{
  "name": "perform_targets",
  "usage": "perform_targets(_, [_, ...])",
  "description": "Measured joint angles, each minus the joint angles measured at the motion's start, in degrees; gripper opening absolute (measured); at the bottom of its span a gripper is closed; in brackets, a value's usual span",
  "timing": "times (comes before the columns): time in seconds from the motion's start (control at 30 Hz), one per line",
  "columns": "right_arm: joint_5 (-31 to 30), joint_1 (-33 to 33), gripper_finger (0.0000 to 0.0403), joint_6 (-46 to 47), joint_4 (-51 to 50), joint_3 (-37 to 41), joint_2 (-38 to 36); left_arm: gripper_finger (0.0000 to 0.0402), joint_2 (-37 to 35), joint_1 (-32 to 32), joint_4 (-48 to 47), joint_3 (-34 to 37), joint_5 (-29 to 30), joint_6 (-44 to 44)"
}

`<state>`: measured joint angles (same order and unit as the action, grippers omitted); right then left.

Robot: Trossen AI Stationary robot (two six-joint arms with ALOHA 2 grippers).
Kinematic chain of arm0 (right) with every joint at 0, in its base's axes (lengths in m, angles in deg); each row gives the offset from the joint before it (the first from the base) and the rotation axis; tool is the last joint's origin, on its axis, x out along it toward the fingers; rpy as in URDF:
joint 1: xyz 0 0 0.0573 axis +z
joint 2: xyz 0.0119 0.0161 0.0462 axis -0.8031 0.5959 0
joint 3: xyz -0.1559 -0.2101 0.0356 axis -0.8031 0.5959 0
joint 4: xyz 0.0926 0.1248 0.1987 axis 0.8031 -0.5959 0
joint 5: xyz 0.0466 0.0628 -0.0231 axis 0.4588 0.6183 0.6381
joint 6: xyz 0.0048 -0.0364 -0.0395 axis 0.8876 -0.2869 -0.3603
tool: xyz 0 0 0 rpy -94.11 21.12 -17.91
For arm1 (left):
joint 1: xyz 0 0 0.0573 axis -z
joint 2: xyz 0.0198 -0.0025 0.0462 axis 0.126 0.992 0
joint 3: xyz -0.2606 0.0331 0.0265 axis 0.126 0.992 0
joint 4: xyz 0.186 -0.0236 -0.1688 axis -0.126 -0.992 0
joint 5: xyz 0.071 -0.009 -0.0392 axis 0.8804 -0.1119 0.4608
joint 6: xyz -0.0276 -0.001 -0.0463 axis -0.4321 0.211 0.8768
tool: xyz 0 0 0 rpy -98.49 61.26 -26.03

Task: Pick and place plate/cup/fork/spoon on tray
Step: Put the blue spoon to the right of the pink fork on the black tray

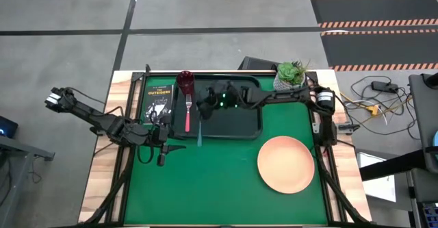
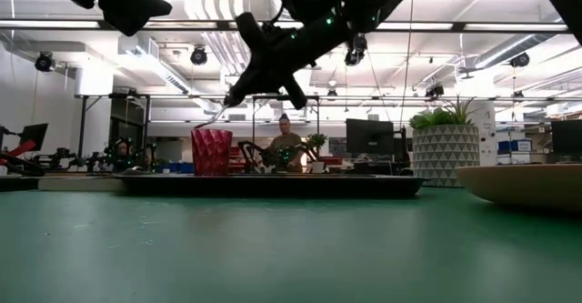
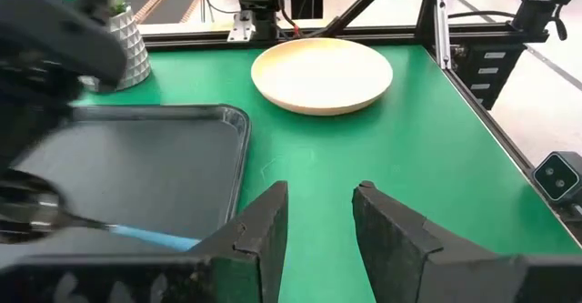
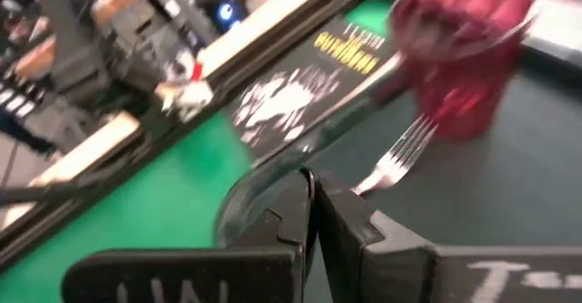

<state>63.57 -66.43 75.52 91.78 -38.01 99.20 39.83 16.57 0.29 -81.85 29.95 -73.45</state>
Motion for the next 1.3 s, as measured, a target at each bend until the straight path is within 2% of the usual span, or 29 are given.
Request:
perform_targets(0.23, [-0.2, -3.8, 0.0008, -3.6, 2.2, 0.1, 0.0, 0.0107, 0.0, 0.0, 0.0, 0.0, 0.0, -0.3])
perform_targets(0.43, [0.4, -3.9, 0.0008, -4.9, 7.8, -0.5, 4.5, 0.0107, 0.0, 0.0, 0.0, 0.0, 0.3, -1.7])
perform_targets(0.8, [1.8, -5.1, 0.0009, -8.9, 6.2, -6.7, 12.9, 0.0107, 0.0, 0.0, 0.0, 0.0, 0.3, -1.8])
perform_targets(1.3, [1.7, -5.3, 0.0009, -12.3, 3.9, -8.3, 14.0, 0.0107, 0.0, 0.0, 0.0, 0.0, 0.3, -1.8])
